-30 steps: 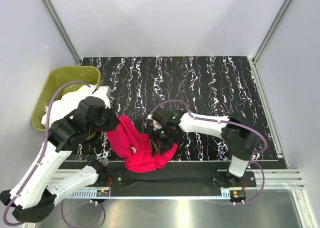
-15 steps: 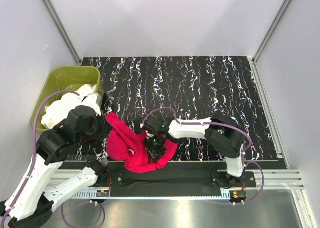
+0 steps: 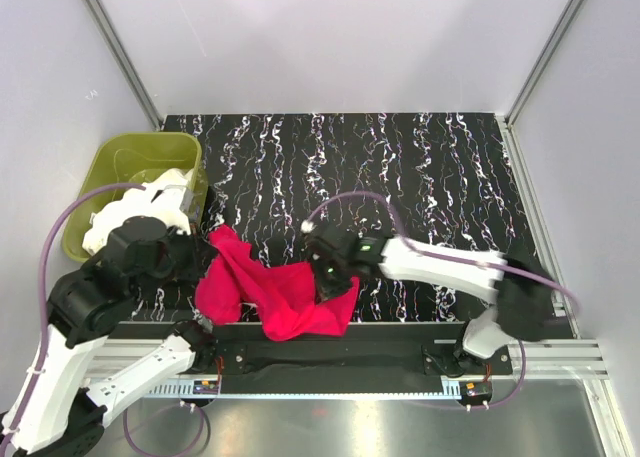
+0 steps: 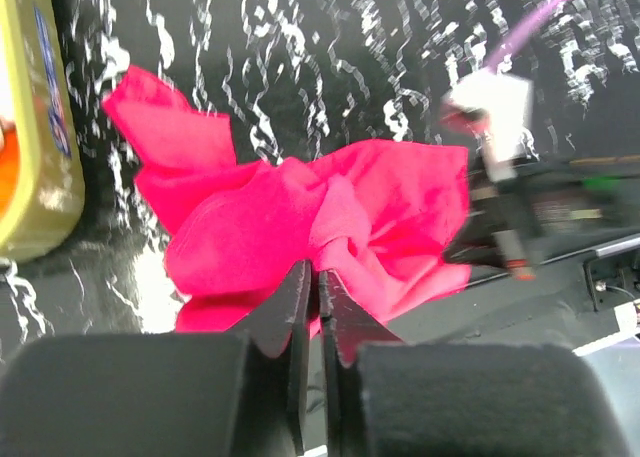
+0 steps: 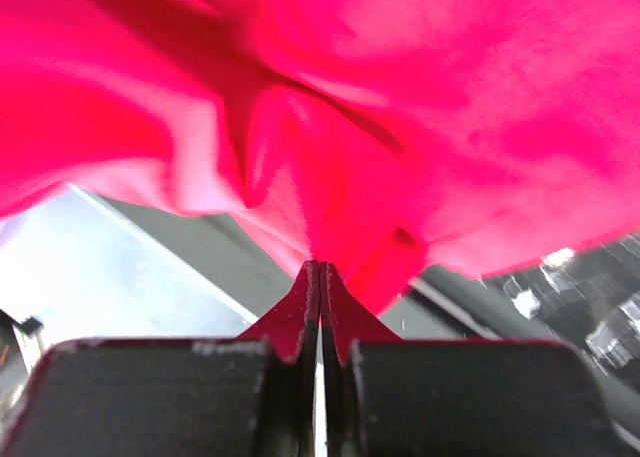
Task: Fold and stack the t-shirts
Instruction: Flatten the tshirt out
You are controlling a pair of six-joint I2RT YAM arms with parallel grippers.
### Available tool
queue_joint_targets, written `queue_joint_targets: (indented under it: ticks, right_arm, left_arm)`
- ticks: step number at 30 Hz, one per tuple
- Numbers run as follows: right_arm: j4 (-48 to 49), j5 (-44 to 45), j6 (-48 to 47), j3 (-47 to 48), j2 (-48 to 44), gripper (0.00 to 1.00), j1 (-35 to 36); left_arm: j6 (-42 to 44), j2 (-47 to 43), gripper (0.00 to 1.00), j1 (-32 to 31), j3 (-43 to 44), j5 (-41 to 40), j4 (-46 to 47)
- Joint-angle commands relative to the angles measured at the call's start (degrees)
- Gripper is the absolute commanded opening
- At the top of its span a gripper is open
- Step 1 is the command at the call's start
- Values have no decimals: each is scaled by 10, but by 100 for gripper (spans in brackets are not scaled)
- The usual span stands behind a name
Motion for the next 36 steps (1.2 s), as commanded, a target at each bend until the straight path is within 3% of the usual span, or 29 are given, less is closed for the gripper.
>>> queue_joint_targets:
  ticks: [1, 4, 5, 10, 17, 20, 23, 27, 29, 30, 31, 33, 36]
  right_arm:
    - [-62, 153, 8, 20, -172, 0, 3]
    - [-95, 190, 4, 32, -265, 0, 3]
    - [-104, 191, 2, 38, -286, 0, 3]
    - [-98, 178, -2, 41, -430, 0, 3]
    - [-138, 176, -27, 146, -504, 0, 3]
    - [-156, 224, -27, 191, -496, 0, 3]
    - [-173, 332, -17, 205, -470, 0, 3]
    - [-190, 547, -17, 210, -390, 0, -2]
    - [-167, 527, -54, 211, -361, 0, -85]
    - [-162, 445, -55, 210, -338, 0, -135]
    - [-149, 387, -56, 192, -329, 0, -255]
    - [-125, 248, -60, 180, -279, 0, -355]
    - [-117, 219, -70, 185, -182, 0, -426]
  left_arm:
    - [60, -4, 11, -1, 58, 29, 33]
    - [107, -4, 6, -1, 86, 96, 47]
    - [122, -3, 1, 0, 94, 131, 51]
    - [145, -7, 0, -1, 149, 168, 49]
    - [134, -3, 0, -1, 227, 214, 113]
    - [134, 23, 0, 0, 255, 232, 146]
    - [154, 65, 0, 0, 248, 227, 166]
    - [194, 171, 0, 0, 219, 149, 154]
    - [215, 209, 4, 5, 202, 52, 160]
    - [221, 255, 8, 10, 192, 28, 163]
    - [221, 285, 8, 26, 200, -2, 158]
    - [212, 374, 10, 49, 219, -63, 146]
    - [201, 513, 11, 89, 287, -138, 117]
